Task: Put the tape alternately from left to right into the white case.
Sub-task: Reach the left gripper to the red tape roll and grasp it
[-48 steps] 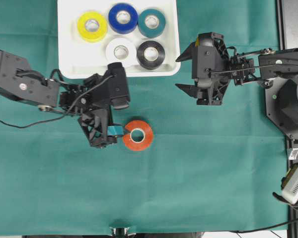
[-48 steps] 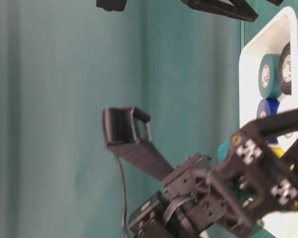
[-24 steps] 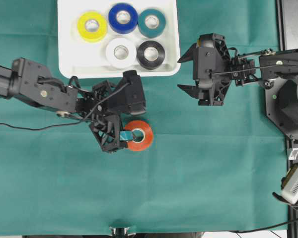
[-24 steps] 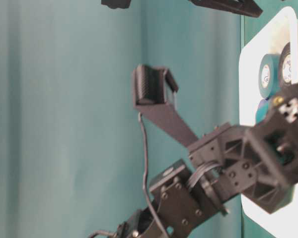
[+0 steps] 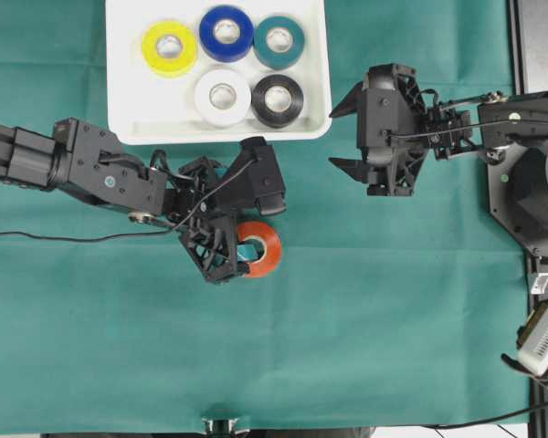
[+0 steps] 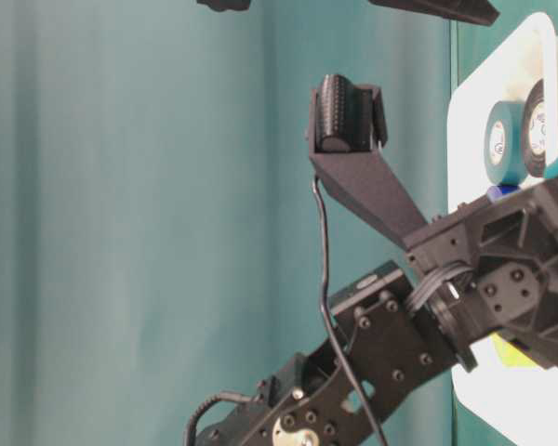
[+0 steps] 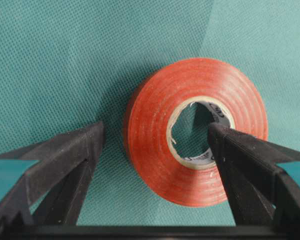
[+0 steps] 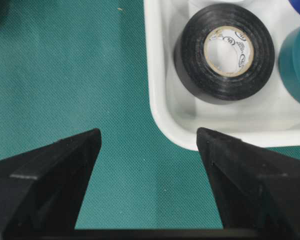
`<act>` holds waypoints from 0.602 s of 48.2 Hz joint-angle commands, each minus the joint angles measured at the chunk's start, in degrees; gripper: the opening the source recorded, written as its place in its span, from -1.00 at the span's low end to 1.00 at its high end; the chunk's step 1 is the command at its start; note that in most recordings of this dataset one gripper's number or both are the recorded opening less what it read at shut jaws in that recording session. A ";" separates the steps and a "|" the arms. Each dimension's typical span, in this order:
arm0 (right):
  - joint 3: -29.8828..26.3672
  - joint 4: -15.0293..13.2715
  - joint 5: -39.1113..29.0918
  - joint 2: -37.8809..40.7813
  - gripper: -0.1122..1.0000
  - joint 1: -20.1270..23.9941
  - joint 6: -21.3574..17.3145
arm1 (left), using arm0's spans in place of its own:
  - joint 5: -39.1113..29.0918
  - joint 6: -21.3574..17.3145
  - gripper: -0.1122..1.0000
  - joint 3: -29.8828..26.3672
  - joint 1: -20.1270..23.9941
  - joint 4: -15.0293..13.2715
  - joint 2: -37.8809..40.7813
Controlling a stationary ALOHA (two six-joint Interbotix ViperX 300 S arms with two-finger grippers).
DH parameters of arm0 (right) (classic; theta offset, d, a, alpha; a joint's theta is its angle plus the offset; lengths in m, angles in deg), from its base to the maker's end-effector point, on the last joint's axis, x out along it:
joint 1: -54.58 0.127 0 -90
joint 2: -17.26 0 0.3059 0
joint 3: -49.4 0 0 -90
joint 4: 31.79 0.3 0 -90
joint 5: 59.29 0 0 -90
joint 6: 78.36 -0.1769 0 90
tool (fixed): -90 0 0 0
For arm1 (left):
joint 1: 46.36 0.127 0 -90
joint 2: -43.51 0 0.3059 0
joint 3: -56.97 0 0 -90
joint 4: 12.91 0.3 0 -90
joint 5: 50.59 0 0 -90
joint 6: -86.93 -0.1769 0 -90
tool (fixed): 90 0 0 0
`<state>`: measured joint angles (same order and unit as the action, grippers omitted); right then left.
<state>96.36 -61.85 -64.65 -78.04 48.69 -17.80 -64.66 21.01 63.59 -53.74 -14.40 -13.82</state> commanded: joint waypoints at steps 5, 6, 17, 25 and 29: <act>-0.35 0.00 0.62 -0.79 0.86 0.18 0.09 | -0.18 0.09 0.83 -1.14 0.09 0.00 -1.05; -0.35 -0.09 0.70 -0.79 0.86 0.26 0.09 | -0.35 0.09 0.76 -1.14 0.18 0.00 -0.97; -0.44 0.00 0.62 -0.79 0.86 0.18 0.09 | -1.14 -0.18 -0.31 -0.79 0.00 0.00 -1.05; -0.53 0.00 0.62 -0.79 0.86 0.18 0.09 | -1.14 -0.35 -0.31 -0.79 -0.18 0.00 -1.41; -0.62 -0.09 0.62 -0.79 0.86 0.18 0.09 | -1.14 -0.35 -0.31 -0.62 -0.18 0.09 -1.85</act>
<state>96.45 -61.85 -64.39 -77.95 48.78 -17.80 -65.80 20.75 63.50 -53.66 -14.40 -13.82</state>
